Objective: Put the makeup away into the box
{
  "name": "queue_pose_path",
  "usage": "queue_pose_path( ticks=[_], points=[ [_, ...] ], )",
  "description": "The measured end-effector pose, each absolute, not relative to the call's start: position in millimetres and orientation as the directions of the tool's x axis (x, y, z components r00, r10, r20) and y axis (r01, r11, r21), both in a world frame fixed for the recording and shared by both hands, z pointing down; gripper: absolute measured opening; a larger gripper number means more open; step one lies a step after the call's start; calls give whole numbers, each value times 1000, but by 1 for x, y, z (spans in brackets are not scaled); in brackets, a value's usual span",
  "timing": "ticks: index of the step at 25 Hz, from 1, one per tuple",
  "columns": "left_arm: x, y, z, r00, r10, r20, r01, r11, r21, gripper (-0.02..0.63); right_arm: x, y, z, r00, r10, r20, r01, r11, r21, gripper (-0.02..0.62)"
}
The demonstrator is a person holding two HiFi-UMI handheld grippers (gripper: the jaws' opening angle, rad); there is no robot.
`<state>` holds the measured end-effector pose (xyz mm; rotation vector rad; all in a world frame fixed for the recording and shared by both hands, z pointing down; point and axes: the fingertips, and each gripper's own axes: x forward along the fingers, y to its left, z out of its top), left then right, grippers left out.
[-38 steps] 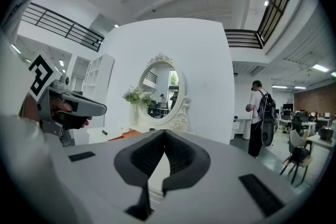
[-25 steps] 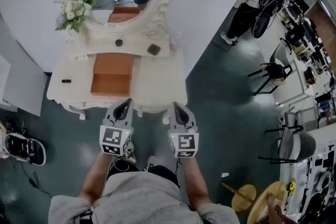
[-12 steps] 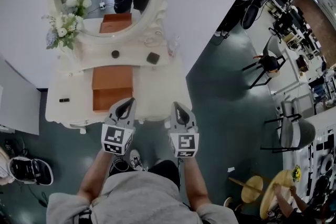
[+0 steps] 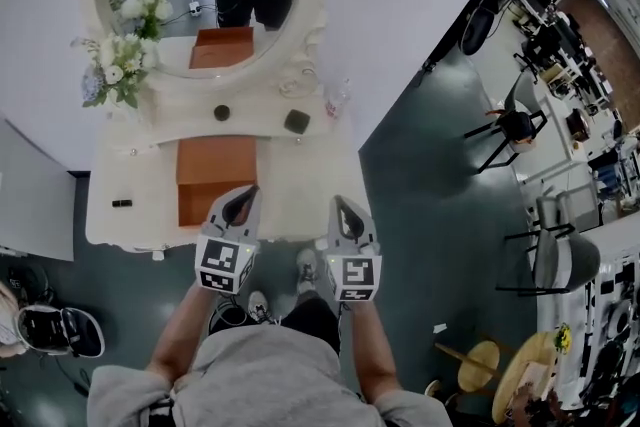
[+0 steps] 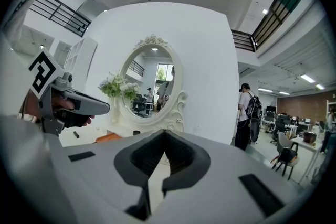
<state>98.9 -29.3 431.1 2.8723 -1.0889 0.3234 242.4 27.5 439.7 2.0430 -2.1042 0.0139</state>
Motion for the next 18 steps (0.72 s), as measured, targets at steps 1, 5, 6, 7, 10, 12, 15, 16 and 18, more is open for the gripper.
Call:
queue_pose_path(
  ticks=[1, 5, 6, 7, 10, 12, 15, 16, 18],
  points=[
    [101, -35, 433, 725, -654, 216, -666, -746, -23, 0, 245, 20, 441, -24, -987, 158, -990, 46, 137, 14],
    [114, -63, 438, 698, -680, 227, -695, -719, -16, 0, 259, -15, 444, -63, -983, 170, -987, 86, 134, 14],
    [119, -71, 439, 689, -687, 230, -703, -711, -14, 0, 264, -25, 445, -75, -982, 174, -986, 99, 134, 14],
    [123, -79, 441, 680, -695, 234, -713, -701, -11, 0, 268, -35, 447, -89, -980, 179, -984, 114, 134, 14],
    [138, -103, 446, 647, -722, 247, -743, -669, -7, 0, 282, -66, 454, -137, -970, 199, -978, 165, 129, 14],
    [147, -119, 451, 626, -736, 260, -761, -649, -4, 0, 292, -87, 462, -163, -963, 215, -973, 193, 126, 14],
    [157, -139, 461, 590, -758, 278, -790, -613, 8, 0, 300, -115, 474, -216, -946, 242, -961, 249, 116, 14],
    [160, -144, 465, 577, -766, 285, -801, -598, 13, 0, 302, -123, 478, -236, -939, 251, -956, 270, 114, 14],
    [163, -154, 472, 551, -779, 299, -820, -572, 20, 0, 306, -139, 487, -267, -927, 265, -945, 305, 115, 14]
  ],
)
